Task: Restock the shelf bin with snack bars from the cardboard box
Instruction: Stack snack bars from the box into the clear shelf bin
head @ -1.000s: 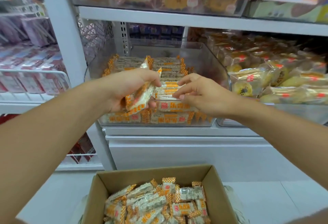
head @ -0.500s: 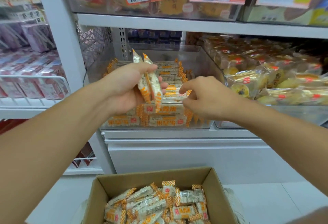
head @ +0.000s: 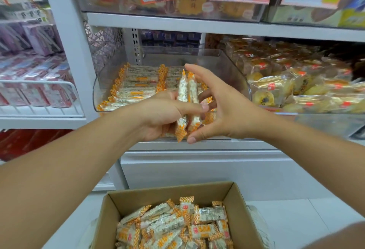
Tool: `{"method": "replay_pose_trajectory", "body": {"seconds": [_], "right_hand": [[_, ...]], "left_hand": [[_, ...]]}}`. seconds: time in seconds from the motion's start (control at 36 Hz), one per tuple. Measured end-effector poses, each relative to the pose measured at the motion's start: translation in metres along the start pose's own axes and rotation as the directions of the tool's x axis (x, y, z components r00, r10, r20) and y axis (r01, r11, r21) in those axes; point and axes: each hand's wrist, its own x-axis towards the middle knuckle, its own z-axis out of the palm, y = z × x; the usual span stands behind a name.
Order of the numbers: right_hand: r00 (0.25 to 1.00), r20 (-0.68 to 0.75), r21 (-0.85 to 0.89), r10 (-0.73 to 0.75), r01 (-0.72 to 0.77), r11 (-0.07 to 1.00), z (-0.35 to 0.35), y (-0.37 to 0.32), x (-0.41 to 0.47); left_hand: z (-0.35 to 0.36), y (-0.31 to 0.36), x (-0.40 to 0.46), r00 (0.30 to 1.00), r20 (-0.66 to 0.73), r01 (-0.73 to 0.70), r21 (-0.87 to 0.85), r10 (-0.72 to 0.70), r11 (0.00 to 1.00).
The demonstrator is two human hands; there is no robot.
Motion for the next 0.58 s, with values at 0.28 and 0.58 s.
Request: {"method": "replay_pose_trajectory", "body": {"seconds": [0.28,0.58], "right_hand": [[0.988,-0.088,0.326,0.124,-0.089,0.941,0.008,-0.01,-0.016],[0.623,0.578,-0.549,0.526,-0.18,0.816,0.197,0.109,-0.098]], "left_hand": [[-0.017,-0.027,-0.012,0.961,0.166,-0.013,0.826,-0.221,0.563],[0.003,-0.146,-0.015,0.725,0.094,-0.179,0.982,-0.682,-0.055]]}}
